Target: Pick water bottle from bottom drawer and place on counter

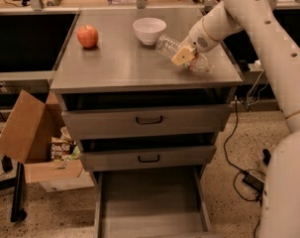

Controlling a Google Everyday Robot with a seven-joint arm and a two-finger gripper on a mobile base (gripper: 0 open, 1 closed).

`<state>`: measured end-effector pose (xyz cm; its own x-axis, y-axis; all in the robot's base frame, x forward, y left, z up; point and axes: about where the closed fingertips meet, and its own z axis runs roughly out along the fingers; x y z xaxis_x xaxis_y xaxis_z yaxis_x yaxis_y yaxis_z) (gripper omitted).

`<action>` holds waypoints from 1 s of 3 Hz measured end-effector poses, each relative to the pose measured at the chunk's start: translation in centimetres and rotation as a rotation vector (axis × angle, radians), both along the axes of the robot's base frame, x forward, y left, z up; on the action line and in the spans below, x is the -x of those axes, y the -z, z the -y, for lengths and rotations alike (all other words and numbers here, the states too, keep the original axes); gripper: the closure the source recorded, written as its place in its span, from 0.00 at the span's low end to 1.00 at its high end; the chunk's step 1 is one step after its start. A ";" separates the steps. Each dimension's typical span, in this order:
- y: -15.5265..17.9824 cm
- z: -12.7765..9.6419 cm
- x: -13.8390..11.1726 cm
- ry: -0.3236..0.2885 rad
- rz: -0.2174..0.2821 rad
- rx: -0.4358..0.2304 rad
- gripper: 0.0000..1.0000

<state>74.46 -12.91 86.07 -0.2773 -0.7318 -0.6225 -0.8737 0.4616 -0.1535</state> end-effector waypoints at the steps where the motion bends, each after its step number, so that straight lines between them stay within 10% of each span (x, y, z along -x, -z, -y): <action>1: 0.3 -0.4 -1.2 -0.003 -0.019 -0.012 0.35; 3: 0.4 -0.4 -1.4 -0.003 -0.022 -0.014 0.00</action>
Offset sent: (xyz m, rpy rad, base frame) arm 0.0124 0.0038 -0.0034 0.0122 0.0200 0.0032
